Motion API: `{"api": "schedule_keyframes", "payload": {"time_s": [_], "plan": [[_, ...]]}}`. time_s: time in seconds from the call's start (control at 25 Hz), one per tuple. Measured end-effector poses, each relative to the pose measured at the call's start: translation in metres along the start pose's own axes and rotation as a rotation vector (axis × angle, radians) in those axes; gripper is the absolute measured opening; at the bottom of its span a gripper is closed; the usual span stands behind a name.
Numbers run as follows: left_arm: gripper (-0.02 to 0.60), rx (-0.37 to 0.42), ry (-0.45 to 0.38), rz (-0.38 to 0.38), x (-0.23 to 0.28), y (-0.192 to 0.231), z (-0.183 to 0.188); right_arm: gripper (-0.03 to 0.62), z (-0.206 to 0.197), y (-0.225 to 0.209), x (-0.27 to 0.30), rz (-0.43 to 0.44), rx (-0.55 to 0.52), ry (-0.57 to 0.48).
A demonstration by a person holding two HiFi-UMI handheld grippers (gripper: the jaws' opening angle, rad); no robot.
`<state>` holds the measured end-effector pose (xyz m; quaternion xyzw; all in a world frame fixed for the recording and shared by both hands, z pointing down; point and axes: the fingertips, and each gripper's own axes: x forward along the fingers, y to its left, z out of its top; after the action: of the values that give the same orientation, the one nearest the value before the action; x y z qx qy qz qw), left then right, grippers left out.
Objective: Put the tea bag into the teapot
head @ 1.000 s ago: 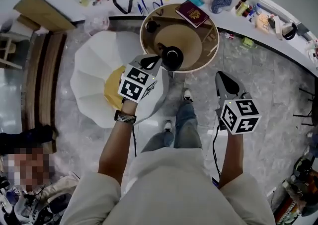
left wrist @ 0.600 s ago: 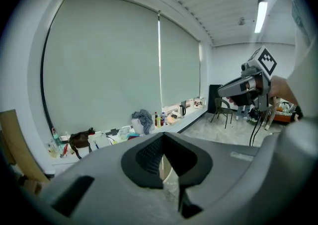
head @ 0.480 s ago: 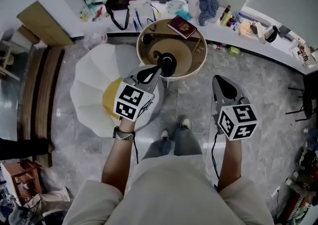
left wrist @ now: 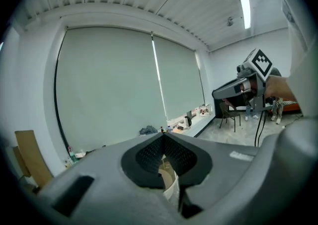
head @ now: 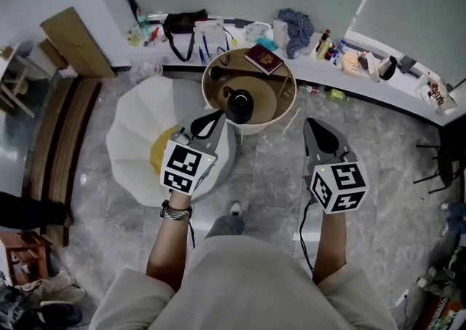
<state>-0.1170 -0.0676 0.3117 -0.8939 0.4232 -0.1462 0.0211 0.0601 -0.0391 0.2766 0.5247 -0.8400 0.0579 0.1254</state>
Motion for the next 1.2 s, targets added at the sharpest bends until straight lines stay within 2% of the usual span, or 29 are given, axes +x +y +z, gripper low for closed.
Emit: {"api": "schedule_keyframes", "payload": {"time_s": [0.2, 0.64, 1.0, 1.2], "plan": [[0.006, 0.029, -0.025, 0.062, -0.039, -0.042, 0.025, 0.006, 0.002, 0.008, -0.061, 0.006, -0.051, -0.041], [0.006, 0.036, -0.086, 0.054, -0.100, -0.152, 0.062, 0.005, -0.006, 0.014, -0.173, 0.010, -0.021, -0.064], [0.006, 0.065, -0.128, 0.056, -0.142, -0.196, 0.093, 0.005, 0.000, 0.027, -0.230, 0.009, -0.052, -0.076], [0.006, 0.065, -0.135, 0.057, -0.157, -0.209, 0.095, 0.005, -0.002, 0.039, -0.244, 0.020, -0.058, -0.080]]}}
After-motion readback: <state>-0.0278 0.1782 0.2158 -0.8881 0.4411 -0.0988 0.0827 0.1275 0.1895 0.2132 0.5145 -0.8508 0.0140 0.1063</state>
